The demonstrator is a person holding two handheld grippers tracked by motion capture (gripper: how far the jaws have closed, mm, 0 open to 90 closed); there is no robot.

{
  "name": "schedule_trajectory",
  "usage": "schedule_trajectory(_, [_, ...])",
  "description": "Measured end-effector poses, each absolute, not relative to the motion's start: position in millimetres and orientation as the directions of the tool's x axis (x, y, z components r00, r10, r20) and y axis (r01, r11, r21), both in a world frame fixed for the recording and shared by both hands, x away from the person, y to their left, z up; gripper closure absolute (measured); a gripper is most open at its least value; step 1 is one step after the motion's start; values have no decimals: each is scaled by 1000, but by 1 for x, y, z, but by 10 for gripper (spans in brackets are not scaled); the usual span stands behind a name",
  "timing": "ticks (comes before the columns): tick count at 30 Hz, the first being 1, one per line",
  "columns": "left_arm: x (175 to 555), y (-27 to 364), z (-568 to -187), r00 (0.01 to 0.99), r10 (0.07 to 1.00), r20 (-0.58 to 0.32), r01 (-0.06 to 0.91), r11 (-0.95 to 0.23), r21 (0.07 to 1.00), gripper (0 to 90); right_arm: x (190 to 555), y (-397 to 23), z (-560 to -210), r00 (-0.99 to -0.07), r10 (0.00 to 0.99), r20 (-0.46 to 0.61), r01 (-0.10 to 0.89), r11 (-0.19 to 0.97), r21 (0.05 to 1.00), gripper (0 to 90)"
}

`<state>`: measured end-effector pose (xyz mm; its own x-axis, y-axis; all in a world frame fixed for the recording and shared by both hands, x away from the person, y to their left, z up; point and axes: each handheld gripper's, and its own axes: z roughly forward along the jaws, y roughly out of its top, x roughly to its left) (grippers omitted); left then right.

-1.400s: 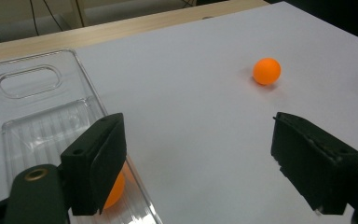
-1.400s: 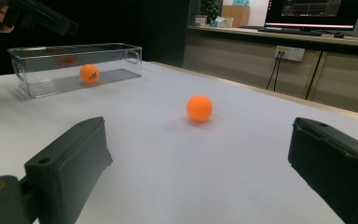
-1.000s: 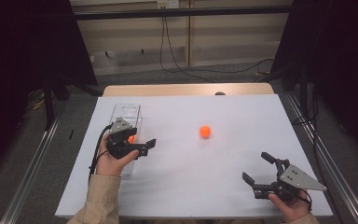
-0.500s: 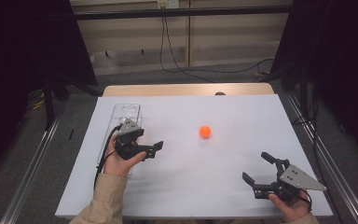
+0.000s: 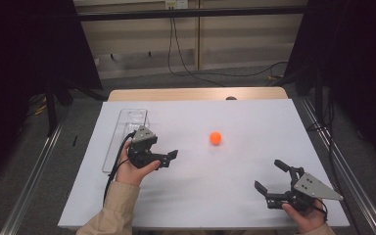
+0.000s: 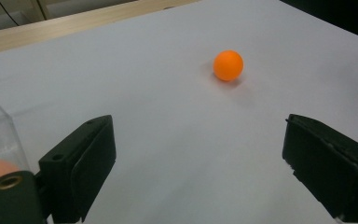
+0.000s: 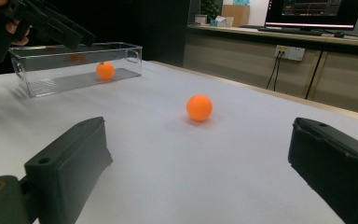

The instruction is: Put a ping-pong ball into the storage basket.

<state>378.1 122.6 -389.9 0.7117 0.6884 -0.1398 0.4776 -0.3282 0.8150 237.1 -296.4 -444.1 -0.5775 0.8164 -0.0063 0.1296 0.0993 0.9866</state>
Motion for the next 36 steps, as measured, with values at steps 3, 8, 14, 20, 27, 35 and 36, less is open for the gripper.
schedule_trajectory(3, [378, 120, -390, 713, 686, -141, 477, -327, 816, 94, 237, -297, -444, -579, 816, -10, 129, 103, 986, 42])
schedule_trajectory(8, [377, 115, -393, 723, 678, -134, 470, -341, 814, 93, 237, -296, -444, -576, 818, -7, 129, 100, 987, 42])
schedule_trajectory(14, [376, 109, -395, 731, 670, -131, 464, -347, 815, 93, 238, -296, -444, -577, 817, -9, 129, 102, 986, 42])
schedule_trajectory(20, [376, 105, -397, 733, 668, -126, 462, -355, 813, 92, 239, -296, -444, -580, 815, -15, 129, 110, 986, 42])
schedule_trajectory(27, [375, 101, -399, 736, 666, -125, 456, -350, 818, 90, 240, -296, -445, -578, 816, -16, 130, 111, 985, 41])
schedule_trajectory(35, [376, 95, -402, 741, 661, -119, 454, -361, 815, 84, 240, -295, -445, -583, 812, -17, 129, 113, 985, 41])
schedule_trajectory(36, [376, 95, -402, 742, 660, -118, 452, -362, 815, 84, 240, -295, -445, -583, 813, -15, 130, 112, 985, 41])
